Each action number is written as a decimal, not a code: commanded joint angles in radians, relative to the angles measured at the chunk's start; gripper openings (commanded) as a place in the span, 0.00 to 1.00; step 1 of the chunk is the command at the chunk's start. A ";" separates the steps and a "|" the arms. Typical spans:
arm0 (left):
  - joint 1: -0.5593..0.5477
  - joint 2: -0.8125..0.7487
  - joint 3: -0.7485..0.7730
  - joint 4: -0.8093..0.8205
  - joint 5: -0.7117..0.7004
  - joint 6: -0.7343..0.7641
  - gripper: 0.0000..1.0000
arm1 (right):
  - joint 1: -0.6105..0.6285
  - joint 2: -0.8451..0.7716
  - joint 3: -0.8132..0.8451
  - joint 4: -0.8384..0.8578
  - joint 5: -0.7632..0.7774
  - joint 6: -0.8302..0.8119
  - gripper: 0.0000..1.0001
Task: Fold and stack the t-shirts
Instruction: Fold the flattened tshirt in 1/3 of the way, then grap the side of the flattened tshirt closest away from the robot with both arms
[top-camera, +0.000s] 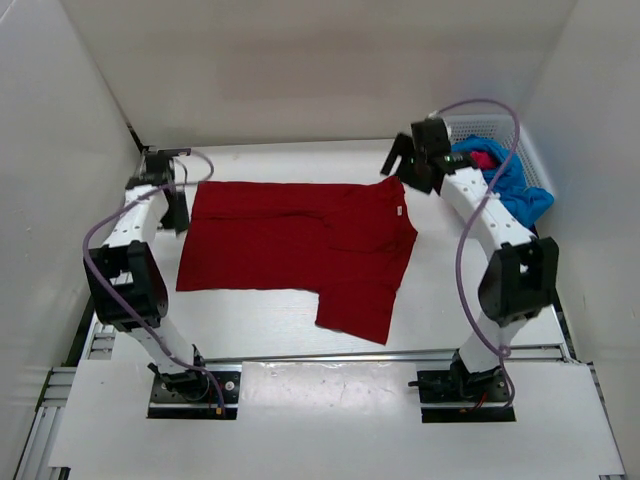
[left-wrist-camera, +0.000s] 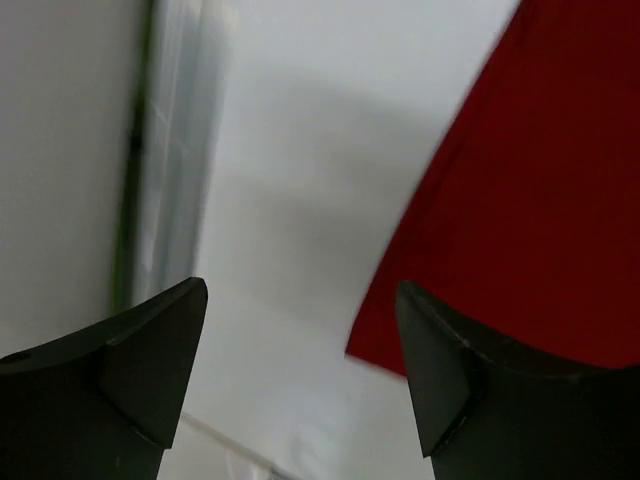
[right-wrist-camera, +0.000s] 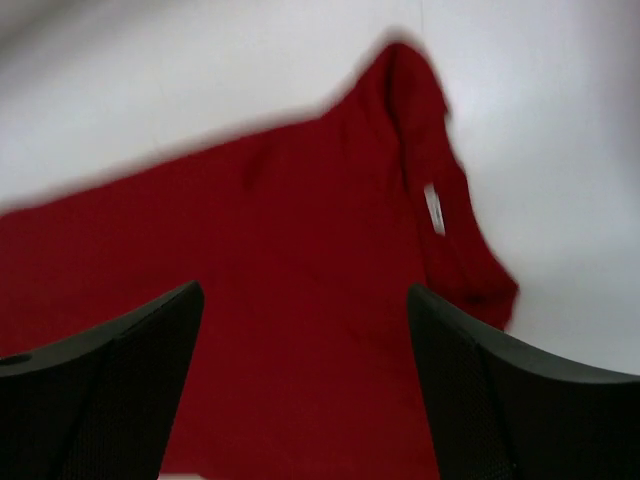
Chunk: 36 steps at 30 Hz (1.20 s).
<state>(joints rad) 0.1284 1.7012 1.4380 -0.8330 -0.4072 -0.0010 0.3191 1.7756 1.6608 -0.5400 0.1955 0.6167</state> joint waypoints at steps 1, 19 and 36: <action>0.051 -0.055 -0.230 -0.147 0.136 0.001 0.82 | 0.012 -0.106 -0.280 -0.129 -0.256 -0.126 0.85; 0.149 -0.072 -0.399 0.025 0.314 0.001 0.86 | 0.234 -0.476 -1.018 -0.037 -0.392 -0.038 0.82; 0.180 -0.061 -0.376 0.071 0.352 0.001 0.86 | 0.330 -0.404 -1.072 0.002 -0.410 -0.023 0.62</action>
<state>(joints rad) 0.3077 1.6672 1.0286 -0.7856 -0.0780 0.0006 0.6418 1.3346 0.6235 -0.5564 -0.2413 0.5983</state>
